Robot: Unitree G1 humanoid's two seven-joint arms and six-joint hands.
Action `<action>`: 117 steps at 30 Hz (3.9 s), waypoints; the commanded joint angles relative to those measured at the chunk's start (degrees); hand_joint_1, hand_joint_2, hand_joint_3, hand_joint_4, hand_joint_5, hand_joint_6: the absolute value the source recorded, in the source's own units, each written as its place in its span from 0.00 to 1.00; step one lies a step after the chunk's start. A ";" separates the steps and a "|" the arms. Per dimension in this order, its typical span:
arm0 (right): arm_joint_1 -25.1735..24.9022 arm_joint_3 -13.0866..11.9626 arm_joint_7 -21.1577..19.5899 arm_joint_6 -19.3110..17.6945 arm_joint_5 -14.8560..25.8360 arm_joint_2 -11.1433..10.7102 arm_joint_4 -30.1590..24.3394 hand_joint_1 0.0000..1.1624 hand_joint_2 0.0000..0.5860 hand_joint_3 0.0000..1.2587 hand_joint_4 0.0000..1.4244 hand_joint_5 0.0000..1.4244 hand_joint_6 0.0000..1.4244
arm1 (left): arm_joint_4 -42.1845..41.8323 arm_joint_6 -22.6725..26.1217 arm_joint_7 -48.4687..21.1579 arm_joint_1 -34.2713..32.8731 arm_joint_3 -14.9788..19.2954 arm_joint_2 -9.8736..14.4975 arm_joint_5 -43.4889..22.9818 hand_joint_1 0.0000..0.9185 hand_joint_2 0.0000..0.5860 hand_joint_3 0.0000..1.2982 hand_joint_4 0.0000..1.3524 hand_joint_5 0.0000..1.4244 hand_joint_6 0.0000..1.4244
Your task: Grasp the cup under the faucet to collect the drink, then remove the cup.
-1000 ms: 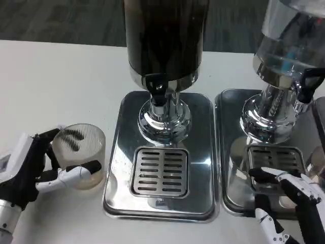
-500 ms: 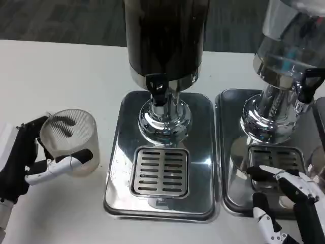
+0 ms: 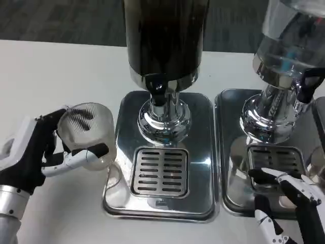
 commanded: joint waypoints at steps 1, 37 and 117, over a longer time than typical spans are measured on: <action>0.31 0.03 -0.85 -0.81 0.05 0.42 0.06 0.29 0.78 0.32 0.28 0.25 0.13 | -1.14 -0.97 -0.77 -2.34 -0.89 -1.27 0.29 0.43 0.22 0.52 0.56 0.72 0.96; 2.90 0.16 -1.94 -0.67 -0.75 2.10 -1.47 0.29 0.78 0.32 0.28 0.25 0.13 | 0.98 5.37 -5.97 -8.51 -9.74 -7.66 4.75 0.41 0.21 0.52 0.55 0.70 0.94; -1.39 0.50 1.16 -0.94 3.13 1.87 1.82 0.31 0.79 0.33 0.28 0.26 0.20 | -32.17 14.20 -60.55 5.04 5.16 2.70 -62.56 0.00 0.17 0.36 0.29 0.29 0.39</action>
